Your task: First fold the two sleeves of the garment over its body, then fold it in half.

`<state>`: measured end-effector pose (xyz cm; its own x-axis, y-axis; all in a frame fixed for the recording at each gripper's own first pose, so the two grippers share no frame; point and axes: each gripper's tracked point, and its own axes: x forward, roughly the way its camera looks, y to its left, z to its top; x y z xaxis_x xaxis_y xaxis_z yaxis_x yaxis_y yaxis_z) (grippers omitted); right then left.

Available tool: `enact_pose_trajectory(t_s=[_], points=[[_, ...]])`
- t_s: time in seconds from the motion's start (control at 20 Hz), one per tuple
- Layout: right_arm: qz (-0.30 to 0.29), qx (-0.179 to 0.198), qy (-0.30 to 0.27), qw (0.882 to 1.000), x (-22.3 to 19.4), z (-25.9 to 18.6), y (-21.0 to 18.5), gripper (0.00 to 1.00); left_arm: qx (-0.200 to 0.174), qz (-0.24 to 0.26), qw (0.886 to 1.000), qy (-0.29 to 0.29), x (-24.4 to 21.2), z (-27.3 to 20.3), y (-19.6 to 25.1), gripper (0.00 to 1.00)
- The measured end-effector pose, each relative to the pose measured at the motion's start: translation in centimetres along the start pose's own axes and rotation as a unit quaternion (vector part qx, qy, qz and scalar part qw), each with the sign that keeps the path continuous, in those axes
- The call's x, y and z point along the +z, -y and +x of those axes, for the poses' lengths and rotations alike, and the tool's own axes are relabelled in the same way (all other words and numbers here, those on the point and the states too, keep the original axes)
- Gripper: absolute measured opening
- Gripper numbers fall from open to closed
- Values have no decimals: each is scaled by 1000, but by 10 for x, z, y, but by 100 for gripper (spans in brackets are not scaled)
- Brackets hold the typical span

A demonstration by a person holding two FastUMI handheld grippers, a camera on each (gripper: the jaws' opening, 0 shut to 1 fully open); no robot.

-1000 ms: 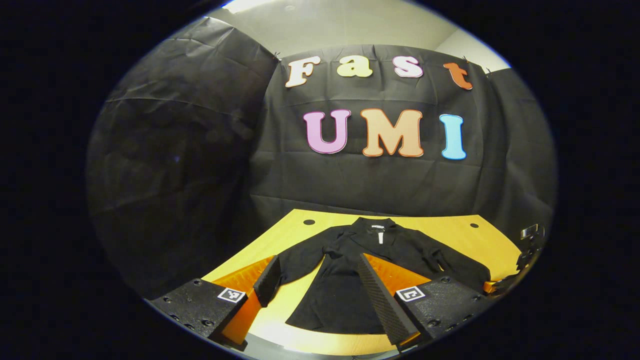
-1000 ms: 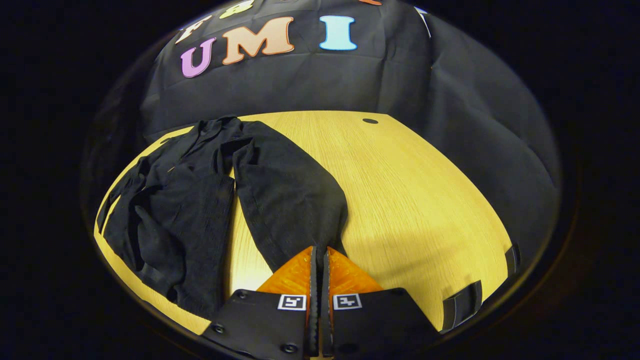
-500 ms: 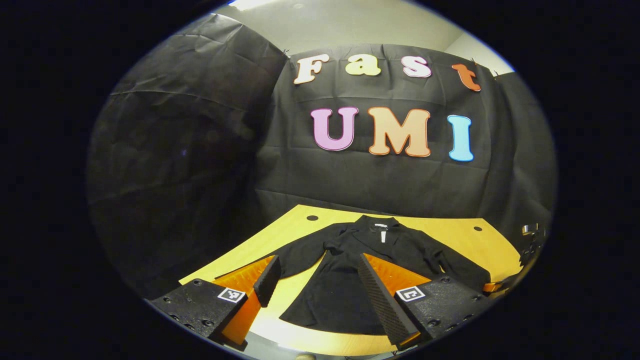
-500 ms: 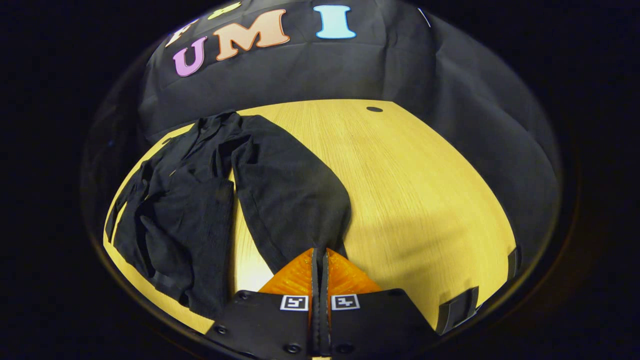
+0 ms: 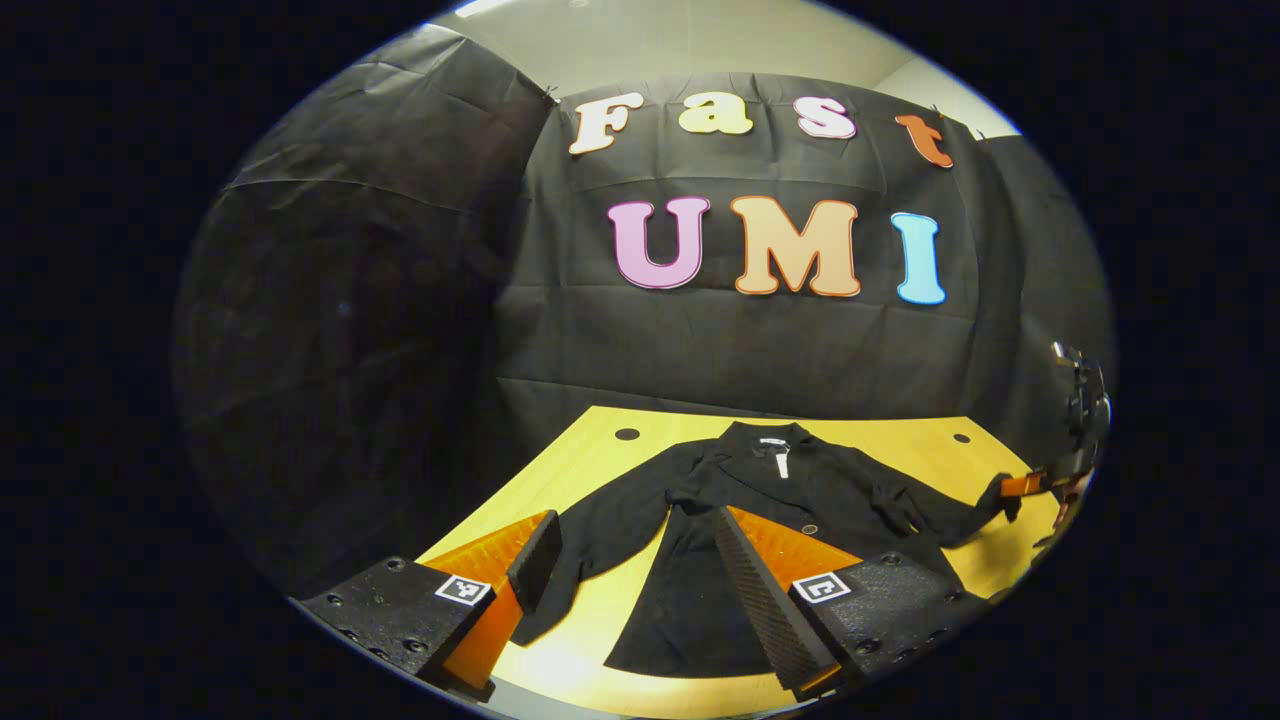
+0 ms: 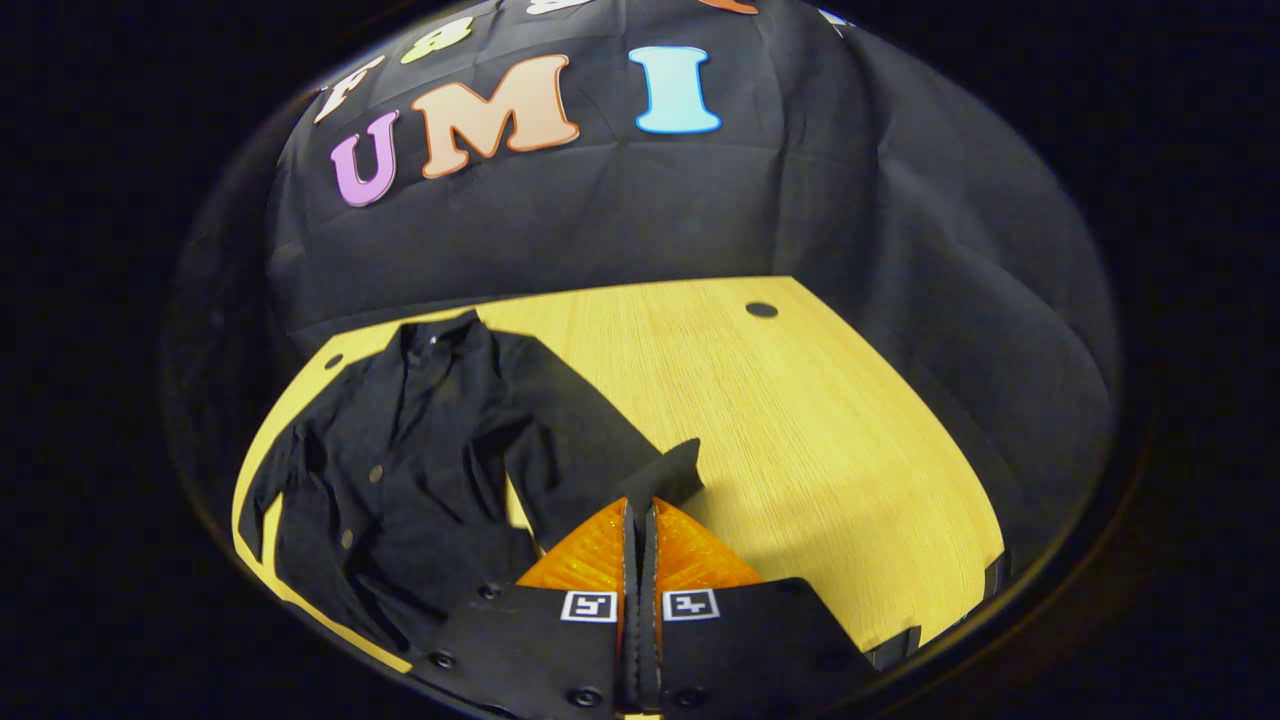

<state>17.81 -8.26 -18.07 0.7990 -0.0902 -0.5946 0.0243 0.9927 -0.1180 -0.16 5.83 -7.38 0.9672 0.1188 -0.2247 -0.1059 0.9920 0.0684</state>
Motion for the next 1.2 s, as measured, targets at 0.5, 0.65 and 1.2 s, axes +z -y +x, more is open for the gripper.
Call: enact_pose_trajectory(t_s=[0.5,0.65,1.2], points=[[-9,46,80,996,131,17,-142,2,-31,-10,999,-15,-1,42,-39,94],[-20,60,95,993,155,25,-187,2,-38,-17,999,-17,1,51,-47,94],[-58,154,73,984,154,70,-380,2,-60,-42,996,-53,-11,78,-64,96]])
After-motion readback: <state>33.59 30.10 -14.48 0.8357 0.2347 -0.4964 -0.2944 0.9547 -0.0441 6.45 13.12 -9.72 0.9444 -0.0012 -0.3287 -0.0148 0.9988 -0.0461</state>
